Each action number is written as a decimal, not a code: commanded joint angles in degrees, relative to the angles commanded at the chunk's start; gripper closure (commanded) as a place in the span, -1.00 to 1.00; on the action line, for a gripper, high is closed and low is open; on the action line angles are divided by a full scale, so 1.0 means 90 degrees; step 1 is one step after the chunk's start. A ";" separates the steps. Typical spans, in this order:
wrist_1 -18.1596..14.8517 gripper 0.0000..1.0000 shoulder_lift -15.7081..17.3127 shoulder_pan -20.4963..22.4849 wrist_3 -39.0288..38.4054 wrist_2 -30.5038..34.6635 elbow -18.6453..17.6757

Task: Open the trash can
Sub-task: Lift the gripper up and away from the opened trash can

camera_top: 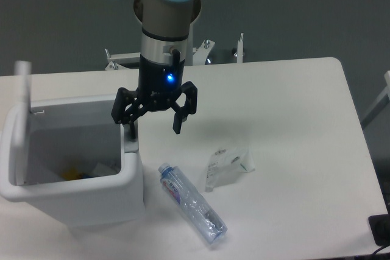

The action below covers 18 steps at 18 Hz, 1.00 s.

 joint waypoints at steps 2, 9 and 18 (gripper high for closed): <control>0.0010 -1.00 0.0000 0.0039 0.0068 0.0019 0.0292; 0.0098 -1.00 -0.0088 0.1160 0.0781 0.0078 0.0753; -0.0029 -1.00 -0.0059 0.2070 0.4820 0.1052 0.0012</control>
